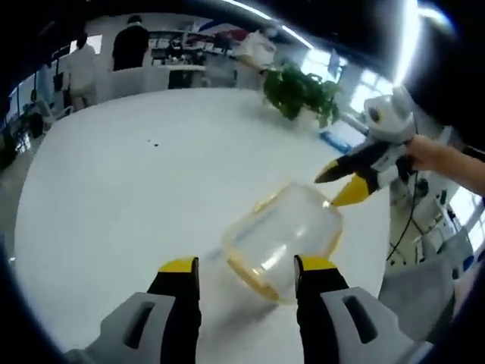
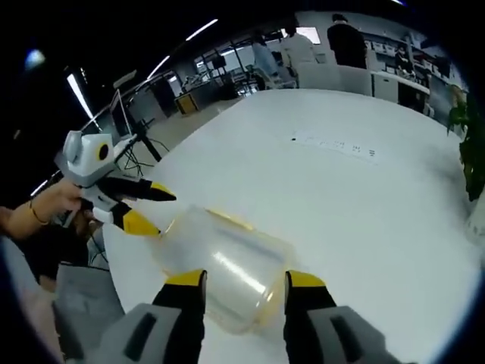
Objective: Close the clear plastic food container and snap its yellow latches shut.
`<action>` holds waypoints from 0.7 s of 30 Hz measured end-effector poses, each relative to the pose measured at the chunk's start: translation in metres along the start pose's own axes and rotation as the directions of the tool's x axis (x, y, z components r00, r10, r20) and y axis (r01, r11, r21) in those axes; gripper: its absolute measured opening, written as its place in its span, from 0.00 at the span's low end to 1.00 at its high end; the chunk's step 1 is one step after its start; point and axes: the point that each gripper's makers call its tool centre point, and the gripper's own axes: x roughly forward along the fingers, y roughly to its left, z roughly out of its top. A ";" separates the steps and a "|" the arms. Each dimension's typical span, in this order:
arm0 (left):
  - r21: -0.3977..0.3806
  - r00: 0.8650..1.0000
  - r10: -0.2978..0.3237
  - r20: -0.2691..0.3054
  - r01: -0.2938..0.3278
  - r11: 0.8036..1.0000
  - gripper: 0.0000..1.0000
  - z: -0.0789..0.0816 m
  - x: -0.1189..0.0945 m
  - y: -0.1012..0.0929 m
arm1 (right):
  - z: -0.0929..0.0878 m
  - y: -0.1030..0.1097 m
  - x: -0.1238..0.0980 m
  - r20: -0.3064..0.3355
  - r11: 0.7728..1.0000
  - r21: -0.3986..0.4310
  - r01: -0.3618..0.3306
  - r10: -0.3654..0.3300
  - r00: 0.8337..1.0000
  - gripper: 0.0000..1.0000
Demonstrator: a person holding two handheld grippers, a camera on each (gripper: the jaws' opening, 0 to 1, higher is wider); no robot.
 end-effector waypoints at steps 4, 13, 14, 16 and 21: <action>0.049 1.000 -0.003 0.006 0.003 0.999 0.52 0.005 -0.003 -0.004 | 0.000 0.010 0.002 -0.017 0.997 -0.081 -0.020 0.019 1.000 0.43; 0.198 1.000 0.013 0.003 -0.014 0.980 0.58 0.010 -0.006 -0.010 | 0.001 0.024 0.003 -0.054 0.979 -0.196 -0.058 0.048 0.997 0.47; 0.213 1.000 0.013 0.001 -0.013 0.977 0.59 0.011 -0.006 -0.011 | 0.001 0.025 0.003 -0.057 0.974 -0.216 -0.061 0.050 0.997 0.47; 0.270 1.000 0.009 -0.001 -0.008 0.963 0.61 0.011 -0.005 -0.014 | 0.001 0.026 0.004 -0.065 0.970 -0.235 -0.066 0.052 0.997 0.47; 0.287 1.000 -0.008 -0.005 0.009 0.958 0.62 0.012 -0.001 -0.021 | 0.001 0.029 0.005 -0.077 0.962 -0.259 -0.083 0.065 0.995 0.47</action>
